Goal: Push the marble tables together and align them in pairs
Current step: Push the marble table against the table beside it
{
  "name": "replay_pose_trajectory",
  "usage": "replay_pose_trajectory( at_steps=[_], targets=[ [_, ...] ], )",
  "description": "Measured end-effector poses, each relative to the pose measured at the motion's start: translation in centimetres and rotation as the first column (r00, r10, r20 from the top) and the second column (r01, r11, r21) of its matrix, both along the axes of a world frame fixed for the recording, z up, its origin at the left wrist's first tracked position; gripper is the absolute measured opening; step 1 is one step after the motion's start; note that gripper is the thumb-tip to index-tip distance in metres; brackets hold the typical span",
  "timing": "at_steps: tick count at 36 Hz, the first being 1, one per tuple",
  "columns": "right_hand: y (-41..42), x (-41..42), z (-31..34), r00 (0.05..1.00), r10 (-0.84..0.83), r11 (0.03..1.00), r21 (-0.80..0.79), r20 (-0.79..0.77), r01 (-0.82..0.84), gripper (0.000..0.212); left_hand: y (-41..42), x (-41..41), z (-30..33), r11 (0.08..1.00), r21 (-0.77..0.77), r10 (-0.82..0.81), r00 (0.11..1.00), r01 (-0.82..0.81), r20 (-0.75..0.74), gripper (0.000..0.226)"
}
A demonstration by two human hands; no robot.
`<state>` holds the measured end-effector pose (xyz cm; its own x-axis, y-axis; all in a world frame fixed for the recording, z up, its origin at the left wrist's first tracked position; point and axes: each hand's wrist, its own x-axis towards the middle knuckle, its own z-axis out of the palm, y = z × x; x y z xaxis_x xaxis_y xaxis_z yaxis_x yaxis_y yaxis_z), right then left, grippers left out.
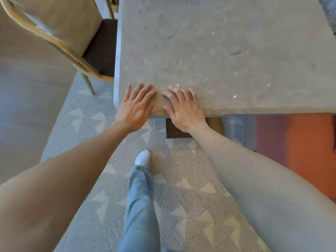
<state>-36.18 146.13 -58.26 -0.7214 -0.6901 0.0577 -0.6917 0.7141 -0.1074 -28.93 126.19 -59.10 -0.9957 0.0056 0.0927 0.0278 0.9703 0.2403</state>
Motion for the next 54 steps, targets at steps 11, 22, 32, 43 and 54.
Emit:
replay_pose_trajectory(
  at_steps=[11, 22, 32, 43, 54],
  targets=[
    [-1.2, -3.8, -2.4, 0.968, -0.01, 0.984, -0.173, -0.25, -0.034, 0.052, 0.3, -2.4, -2.1, 0.972, -0.176, 0.104, 0.958, -0.154, -0.266, 0.045],
    [-1.3, -3.2, -2.4, 0.952, -0.02, 0.99, -0.137, -0.304, -0.022, 0.053, 0.5, -2.1, -1.8, 0.97, -0.179, 0.111, 0.957, -0.162, -0.268, 0.043],
    [-3.8, -3.9, -2.6, 0.952, -0.051, 0.991, -0.132, -0.301, 0.011, 0.054, -2.2, -3.3, -1.9, 0.972, -0.189, 0.082, 0.957, -0.138, -0.277, 0.044],
    [-7.2, -5.2, -2.7, 0.956, -0.088, 0.988, -0.148, -0.281, 0.048, 0.054, -5.8, -5.3, -1.6, 0.977, -0.19, 0.041, 0.958, -0.098, -0.284, 0.045],
    [-7.7, -5.2, -2.7, 0.958, -0.103, 0.989, -0.13, -0.267, 0.071, 0.054, -6.3, -5.5, -2.0, 0.981, -0.181, 0.007, 0.952, -0.065, -0.306, 0.044]
  ],
)
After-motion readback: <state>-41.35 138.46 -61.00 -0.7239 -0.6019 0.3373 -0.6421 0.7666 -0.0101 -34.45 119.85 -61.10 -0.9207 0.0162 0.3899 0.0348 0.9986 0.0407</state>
